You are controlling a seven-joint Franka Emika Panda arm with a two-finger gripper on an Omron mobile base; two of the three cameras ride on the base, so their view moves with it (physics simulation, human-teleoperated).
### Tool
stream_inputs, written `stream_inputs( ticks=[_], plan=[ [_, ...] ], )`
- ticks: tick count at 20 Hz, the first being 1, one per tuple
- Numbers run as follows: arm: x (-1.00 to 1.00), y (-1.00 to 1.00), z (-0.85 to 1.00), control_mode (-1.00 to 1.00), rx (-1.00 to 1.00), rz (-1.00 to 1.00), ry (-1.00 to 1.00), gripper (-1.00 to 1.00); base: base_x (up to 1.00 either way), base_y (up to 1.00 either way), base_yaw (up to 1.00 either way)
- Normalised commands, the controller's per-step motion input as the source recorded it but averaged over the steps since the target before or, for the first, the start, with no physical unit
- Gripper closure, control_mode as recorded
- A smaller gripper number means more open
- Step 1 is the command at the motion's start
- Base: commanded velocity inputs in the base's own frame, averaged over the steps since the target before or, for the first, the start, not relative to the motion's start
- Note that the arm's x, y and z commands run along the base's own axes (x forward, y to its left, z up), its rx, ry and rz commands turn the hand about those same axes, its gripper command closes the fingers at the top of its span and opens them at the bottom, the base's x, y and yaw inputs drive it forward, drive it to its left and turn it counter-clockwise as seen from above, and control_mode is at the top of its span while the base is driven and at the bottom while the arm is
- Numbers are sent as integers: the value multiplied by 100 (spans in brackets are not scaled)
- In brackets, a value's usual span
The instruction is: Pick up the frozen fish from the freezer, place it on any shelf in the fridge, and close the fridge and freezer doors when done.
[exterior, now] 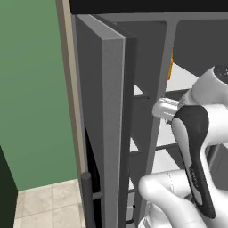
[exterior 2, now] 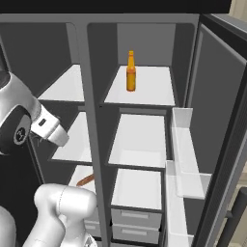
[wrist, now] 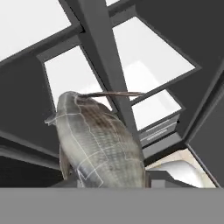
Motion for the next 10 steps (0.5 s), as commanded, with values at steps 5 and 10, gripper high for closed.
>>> stream_inputs(
  ticks=[5, 10],
  plan=[
    [-83, -89, -56, -100, -21, -2, 8, 100, 0, 0, 0],
    [-6, -80, -7, -100, -2, 1, -15, 100, 0, 0, 0]
  ],
)
